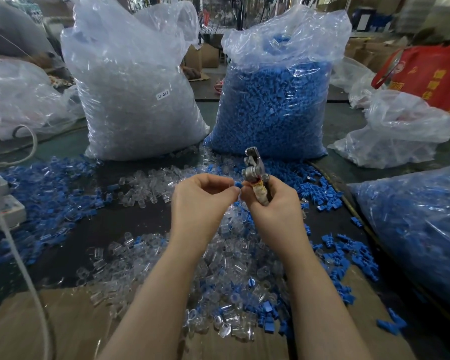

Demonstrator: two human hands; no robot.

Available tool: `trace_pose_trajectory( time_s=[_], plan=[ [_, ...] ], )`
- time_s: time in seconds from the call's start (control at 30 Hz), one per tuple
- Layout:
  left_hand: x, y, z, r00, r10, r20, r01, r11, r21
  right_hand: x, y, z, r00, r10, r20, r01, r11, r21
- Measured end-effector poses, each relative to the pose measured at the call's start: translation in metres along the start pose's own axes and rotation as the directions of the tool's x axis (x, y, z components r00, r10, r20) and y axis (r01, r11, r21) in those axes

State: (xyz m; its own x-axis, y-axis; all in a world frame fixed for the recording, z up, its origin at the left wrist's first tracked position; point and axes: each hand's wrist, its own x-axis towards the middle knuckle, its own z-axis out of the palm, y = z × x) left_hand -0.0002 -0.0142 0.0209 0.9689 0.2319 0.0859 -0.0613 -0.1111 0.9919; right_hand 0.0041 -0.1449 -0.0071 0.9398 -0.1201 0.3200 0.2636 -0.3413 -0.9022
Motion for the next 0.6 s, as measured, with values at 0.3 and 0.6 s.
trace_pose_trajectory(
  time_s=[0.3,0.6],
  plan=[
    [0.0,-0.004,0.0,0.996,0.09,-0.005,-0.09,0.995,0.045,0.002,0.0,-0.008,0.996,0.037,0.081,-0.037,0.999,-0.006],
    [0.002,-0.004,-0.007,0.978,0.201,0.064,-0.192,0.974,-0.116,0.001,-0.001,-0.019,0.967,0.046,0.251,-0.006,0.988,-0.156]
  ],
)
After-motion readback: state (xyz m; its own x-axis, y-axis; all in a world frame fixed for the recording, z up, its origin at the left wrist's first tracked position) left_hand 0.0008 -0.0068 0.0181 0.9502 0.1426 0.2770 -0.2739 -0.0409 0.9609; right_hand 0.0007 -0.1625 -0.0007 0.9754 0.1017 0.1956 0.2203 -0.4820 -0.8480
